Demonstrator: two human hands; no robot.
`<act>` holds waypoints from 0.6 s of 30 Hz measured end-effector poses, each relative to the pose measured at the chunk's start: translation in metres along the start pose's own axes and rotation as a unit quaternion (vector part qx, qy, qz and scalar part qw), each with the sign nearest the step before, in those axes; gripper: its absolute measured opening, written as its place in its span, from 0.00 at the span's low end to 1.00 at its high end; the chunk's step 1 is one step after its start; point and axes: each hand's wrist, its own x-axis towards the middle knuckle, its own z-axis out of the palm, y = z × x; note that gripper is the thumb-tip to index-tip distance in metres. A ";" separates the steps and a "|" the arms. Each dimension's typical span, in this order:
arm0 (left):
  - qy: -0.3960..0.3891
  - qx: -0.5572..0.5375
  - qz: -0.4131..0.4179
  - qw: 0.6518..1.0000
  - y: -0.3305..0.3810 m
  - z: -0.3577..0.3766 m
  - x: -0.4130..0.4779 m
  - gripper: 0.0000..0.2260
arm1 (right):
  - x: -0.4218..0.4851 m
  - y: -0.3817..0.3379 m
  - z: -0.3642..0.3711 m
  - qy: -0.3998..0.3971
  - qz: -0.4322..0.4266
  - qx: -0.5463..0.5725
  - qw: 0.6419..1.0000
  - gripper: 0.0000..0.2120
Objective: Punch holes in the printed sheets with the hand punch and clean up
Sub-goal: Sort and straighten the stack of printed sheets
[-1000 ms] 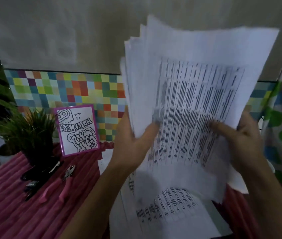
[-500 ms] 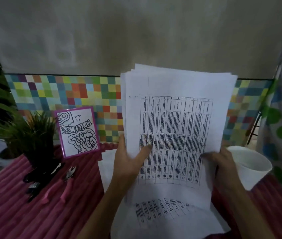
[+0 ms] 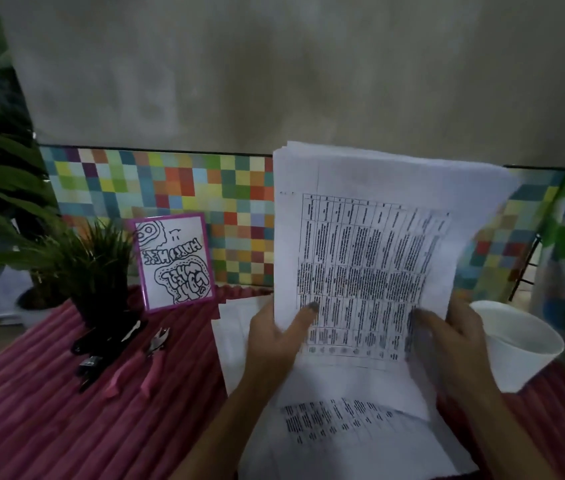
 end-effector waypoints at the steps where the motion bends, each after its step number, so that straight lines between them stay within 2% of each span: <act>1: -0.004 0.007 0.003 1.000 0.002 -0.002 0.001 0.06 | 0.004 -0.007 -0.002 0.010 -0.012 -0.024 1.000 0.17; 4: 0.083 0.024 -0.091 0.992 -0.004 -0.026 0.013 0.13 | 0.029 -0.020 -0.018 0.046 -0.026 -0.100 0.994 0.10; 5: 0.115 0.107 -0.124 0.980 -0.012 -0.041 0.018 0.15 | 0.037 -0.019 -0.025 0.058 -0.013 -0.116 0.991 0.10; 6: 0.112 0.246 -0.159 0.950 -0.023 -0.057 0.021 0.16 | 0.043 -0.016 -0.030 0.062 0.010 -0.124 0.990 0.10; 7: 0.073 0.359 -0.195 0.910 -0.032 -0.070 0.022 0.17 | 0.048 -0.011 -0.033 0.065 0.041 -0.127 0.989 0.10; 8: 0.021 0.426 -0.226 0.876 -0.038 -0.077 0.022 0.18 | 0.050 -0.004 -0.035 0.066 0.078 -0.131 0.986 0.10; 9: -0.017 0.449 -0.250 0.858 -0.042 -0.079 0.021 0.18 | 0.049 0.003 -0.035 0.056 0.113 -0.147 0.981 0.09; 11: -0.032 0.445 -0.260 0.856 -0.046 -0.071 0.016 0.21 | 0.043 0.021 -0.028 0.014 0.173 -0.192 0.966 0.07; 14: -0.015 0.449 -0.233 0.863 -0.052 -0.058 0.015 0.25 | 0.025 0.044 -0.007 -0.053 0.264 -0.194 0.943 0.04; 17: -0.008 0.397 -0.217 0.892 -0.056 -0.051 0.014 0.19 | 0.018 0.070 0.004 -0.105 0.248 -0.225 0.936 0.11; 18: 0.007 0.387 -0.216 0.896 -0.056 -0.049 0.014 0.18 | 0.015 0.073 0.006 -0.108 0.246 -0.218 0.938 0.08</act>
